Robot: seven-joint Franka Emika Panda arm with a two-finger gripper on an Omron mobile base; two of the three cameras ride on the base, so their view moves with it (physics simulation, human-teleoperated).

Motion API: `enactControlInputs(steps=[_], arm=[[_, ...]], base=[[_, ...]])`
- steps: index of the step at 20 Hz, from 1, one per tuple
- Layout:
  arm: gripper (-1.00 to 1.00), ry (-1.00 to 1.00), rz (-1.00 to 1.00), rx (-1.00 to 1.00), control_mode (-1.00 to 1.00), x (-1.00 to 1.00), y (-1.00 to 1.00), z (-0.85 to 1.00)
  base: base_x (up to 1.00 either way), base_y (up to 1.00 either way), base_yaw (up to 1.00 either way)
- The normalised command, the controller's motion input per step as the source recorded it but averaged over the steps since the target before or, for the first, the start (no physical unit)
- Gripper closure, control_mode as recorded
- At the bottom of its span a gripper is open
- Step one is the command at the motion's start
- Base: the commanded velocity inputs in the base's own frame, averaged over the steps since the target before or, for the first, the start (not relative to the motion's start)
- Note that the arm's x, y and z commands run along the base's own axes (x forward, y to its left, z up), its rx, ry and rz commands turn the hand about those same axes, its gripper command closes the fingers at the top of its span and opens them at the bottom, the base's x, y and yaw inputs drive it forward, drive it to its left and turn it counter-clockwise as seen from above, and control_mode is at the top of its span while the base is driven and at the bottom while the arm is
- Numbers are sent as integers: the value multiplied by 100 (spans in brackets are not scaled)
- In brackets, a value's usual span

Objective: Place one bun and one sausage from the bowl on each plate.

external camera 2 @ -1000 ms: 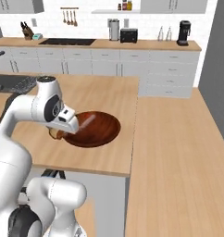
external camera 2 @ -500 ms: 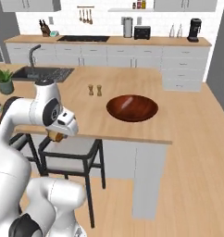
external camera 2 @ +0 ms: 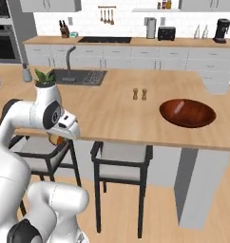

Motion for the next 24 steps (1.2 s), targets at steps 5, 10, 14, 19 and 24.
enactControlInputs(steps=[5, 10, 14, 19, 24], arm=[[100, 0, 0, 0, 100, 0, 0, 0], [100, 0, 0, 0, 100, 0, 0, 0], [100, 0, 0, 0, 100, 0, 0, 0], [100, 0, 0, 0, 100, 0, 0, 0], [100, 0, 0, 0, 100, 0, 0, 0]], base=[[18, 100, 0], [32, 100, 0], [53, 100, 0], [41, 100, 0], [6, 100, 0]])
